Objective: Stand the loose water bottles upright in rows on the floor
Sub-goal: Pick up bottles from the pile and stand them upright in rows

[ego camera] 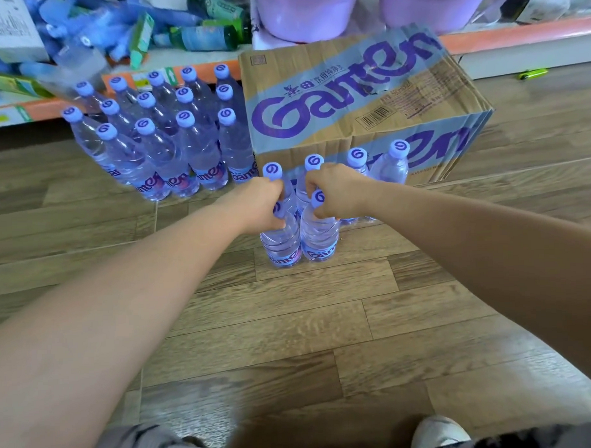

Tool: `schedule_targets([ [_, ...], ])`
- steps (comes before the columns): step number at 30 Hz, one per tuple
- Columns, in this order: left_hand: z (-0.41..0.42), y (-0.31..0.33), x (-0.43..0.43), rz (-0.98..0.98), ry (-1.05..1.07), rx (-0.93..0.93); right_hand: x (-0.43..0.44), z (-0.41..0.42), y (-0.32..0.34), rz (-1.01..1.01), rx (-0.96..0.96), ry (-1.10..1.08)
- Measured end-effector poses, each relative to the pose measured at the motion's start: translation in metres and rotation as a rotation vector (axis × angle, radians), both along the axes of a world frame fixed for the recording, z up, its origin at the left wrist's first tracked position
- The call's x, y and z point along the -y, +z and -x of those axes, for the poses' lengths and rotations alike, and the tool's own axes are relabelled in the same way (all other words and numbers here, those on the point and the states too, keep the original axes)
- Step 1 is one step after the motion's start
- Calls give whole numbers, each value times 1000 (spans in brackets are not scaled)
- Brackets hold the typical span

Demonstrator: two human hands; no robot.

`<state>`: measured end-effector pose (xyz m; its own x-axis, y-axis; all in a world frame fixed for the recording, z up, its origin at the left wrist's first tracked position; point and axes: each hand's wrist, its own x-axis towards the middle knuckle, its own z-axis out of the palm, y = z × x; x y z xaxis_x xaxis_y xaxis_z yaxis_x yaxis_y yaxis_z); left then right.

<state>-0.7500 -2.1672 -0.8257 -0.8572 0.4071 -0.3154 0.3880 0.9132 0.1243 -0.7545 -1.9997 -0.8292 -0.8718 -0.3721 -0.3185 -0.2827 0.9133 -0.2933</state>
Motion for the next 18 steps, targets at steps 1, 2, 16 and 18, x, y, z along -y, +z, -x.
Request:
schedule_targets([
  [1, 0, -2, 1, 2, 4, 3, 0, -1, 0, -7, -1, 9],
  [2, 0, -3, 2, -1, 3, 3, -1, -2, 0, -26, -10, 20],
  [16, 59, 2, 84, -282, 390, -346, 71, 49, 0, -11, -526, 170],
  [18, 78, 0, 100, -234, 372, -338, 90, 69, -7, -7, -499, 173],
])
